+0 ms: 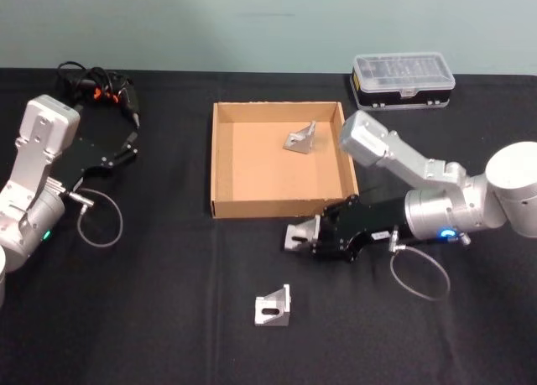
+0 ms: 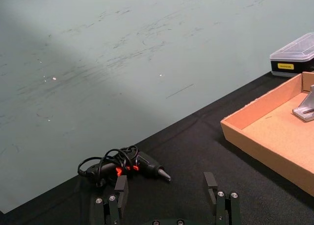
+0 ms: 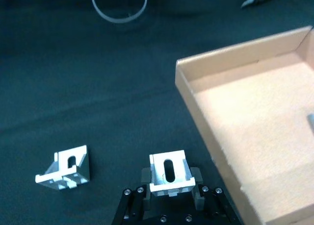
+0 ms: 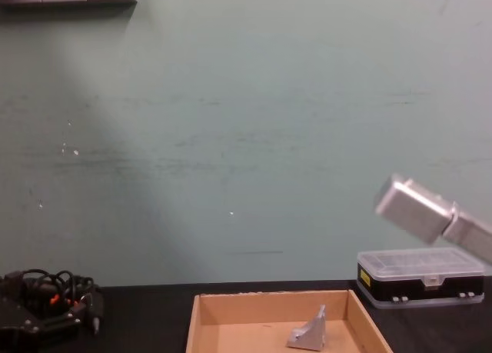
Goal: Use one hand to pick up the angle iron from the table and place it into the box.
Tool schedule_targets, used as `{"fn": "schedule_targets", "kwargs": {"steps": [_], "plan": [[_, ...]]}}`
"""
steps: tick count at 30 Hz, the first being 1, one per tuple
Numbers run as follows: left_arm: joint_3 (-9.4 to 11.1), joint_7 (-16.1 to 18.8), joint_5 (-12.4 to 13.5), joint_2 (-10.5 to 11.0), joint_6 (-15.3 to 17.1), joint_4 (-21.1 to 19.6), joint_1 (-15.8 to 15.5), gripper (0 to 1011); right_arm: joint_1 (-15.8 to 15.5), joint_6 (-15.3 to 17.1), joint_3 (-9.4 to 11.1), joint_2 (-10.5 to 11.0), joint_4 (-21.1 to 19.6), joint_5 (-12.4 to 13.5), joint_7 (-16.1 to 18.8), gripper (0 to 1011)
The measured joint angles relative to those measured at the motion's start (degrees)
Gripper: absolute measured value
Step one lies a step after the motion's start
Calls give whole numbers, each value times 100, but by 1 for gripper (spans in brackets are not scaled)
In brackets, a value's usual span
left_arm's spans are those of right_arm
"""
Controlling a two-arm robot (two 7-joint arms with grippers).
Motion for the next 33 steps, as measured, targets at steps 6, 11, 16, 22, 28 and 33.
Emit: {"fn": "schedule_targets", "kwargs": {"steps": [6, 11, 16, 22, 28, 33], "plan": [[0, 0, 0, 0, 0, 0, 0, 1000, 4, -135, 215, 44, -95, 308, 38, 473], [0, 0, 0, 0, 0, 0, 0, 1000, 30, -213, 411, 50, -157, 549, -56, 473], [0, 0, 0, 0, 0, 0, 0, 1000, 54, -306, 560, -3, -136, 641, -340, 473], [0, 0, 0, 0, 0, 0, 0, 1000, 82, -312, 652, -174, 71, 572, -791, 473], [0, 0, 0, 0, 0, 0, 0, 1000, 111, -299, 654, -357, 306, 384, -1025, 473], [0, 0, 0, 0, 0, 0, 0, 1000, 128, -294, 634, -477, 459, 254, -1080, 473]]}}
